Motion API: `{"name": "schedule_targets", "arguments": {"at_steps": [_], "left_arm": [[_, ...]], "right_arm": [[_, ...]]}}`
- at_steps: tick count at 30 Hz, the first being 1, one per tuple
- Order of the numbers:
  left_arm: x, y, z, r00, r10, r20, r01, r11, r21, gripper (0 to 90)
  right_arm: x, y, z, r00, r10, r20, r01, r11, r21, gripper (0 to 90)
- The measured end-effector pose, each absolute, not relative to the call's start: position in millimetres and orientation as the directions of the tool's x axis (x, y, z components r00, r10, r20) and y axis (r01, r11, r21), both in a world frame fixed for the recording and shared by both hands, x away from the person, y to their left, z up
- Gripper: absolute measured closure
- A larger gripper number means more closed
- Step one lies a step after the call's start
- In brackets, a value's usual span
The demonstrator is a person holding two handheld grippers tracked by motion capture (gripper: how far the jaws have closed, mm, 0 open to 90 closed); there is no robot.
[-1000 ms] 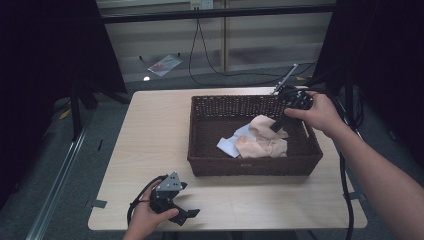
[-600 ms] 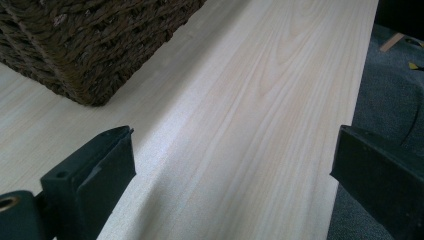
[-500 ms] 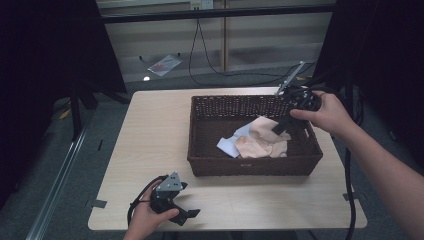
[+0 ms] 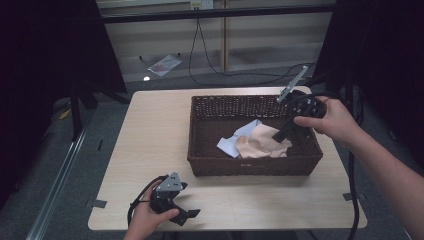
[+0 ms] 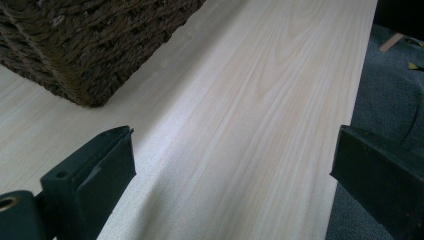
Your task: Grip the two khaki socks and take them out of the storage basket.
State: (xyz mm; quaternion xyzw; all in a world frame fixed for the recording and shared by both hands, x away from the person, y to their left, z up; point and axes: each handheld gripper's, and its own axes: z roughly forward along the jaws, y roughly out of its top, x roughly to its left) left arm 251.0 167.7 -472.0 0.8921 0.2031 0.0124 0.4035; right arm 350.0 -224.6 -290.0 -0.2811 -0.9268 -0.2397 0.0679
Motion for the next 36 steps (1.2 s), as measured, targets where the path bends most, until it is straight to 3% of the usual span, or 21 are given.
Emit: {"name": "schedule_targets", "arguments": {"at_steps": [7,36], "left_arm": [[251.1,167.6,-471.8,0.917,0.37,-0.145,0.356,-0.6,0.716,3.2],[251.0,167.7,-472.2,0.917,0.371,-0.148,0.358,-0.602,0.713,3.2]], "right_arm": [[339.5,-222.4,-294.0,-0.851,0.444,0.28,0.524,0.736,0.429,83.7],[315.4,-199.0,-316.8,-0.89,0.345,0.298,0.441,0.818,0.37,82.9]]}}
